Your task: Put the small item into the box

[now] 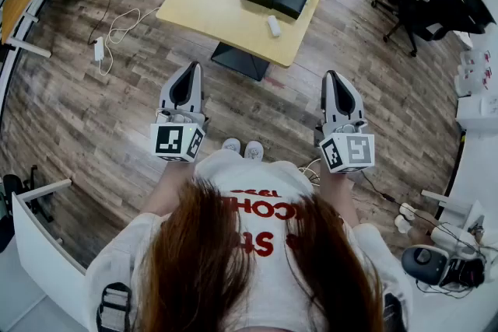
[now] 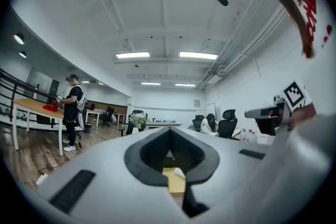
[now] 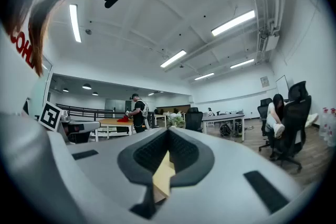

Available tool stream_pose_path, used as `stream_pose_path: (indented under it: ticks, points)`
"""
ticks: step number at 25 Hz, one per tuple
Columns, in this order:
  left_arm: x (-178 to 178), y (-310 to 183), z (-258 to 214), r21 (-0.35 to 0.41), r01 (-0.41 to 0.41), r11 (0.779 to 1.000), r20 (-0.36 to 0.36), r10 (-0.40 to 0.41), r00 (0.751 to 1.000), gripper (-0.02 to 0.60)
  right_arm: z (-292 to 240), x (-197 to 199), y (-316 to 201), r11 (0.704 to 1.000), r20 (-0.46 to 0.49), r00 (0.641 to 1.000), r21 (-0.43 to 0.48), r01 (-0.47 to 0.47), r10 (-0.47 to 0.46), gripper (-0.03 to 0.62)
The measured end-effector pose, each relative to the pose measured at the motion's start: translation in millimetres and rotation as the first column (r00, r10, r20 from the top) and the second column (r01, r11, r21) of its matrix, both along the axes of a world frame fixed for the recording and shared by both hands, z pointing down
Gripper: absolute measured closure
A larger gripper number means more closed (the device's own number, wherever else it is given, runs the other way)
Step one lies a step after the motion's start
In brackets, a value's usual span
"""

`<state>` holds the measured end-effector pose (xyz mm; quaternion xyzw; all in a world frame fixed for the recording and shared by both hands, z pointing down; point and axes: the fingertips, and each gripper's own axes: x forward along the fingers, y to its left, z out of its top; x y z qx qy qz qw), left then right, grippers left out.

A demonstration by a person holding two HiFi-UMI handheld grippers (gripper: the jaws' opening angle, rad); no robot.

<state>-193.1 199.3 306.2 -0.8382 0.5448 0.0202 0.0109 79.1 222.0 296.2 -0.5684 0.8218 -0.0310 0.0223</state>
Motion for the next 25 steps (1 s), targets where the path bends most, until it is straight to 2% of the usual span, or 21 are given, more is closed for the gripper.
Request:
stream_pose_path:
  ticks: [8, 14, 20, 25]
  points:
    - [3.9, -2.1, 0.6, 0.002, 0.033, 0.999, 0.003, -0.033, 0.999, 0.575, -6.5, 12.7, -6.3, 0.999, 0.044, 0.999, 0.027, 0.027, -0.028, 0.589]
    - [9.1, -14.2, 10.0, -0.024, 0.053, 0.998, -0.007, -0.053, 0.999, 0.575, 0.3, 20.3, -21.0, 0.999, 0.065, 0.997, 0.010, 0.035, -0.036, 0.589]
    - [15.7, -53.9, 12.7, -0.023, 0.031, 0.999, -0.016, -0.031, 0.999, 0.575, -0.3, 23.7, -55.5, 1.000, 0.064, 0.998, 0.009, 0.025, -0.025, 0.589]
    - [16.1, -109.1, 15.3, -0.014, 0.000, 1.000, -0.029, -0.001, 1.000, 0.575, 0.5, 18.9, -98.2, 1.000, 0.054, 0.998, 0.011, 0.011, -0.011, 0.589]
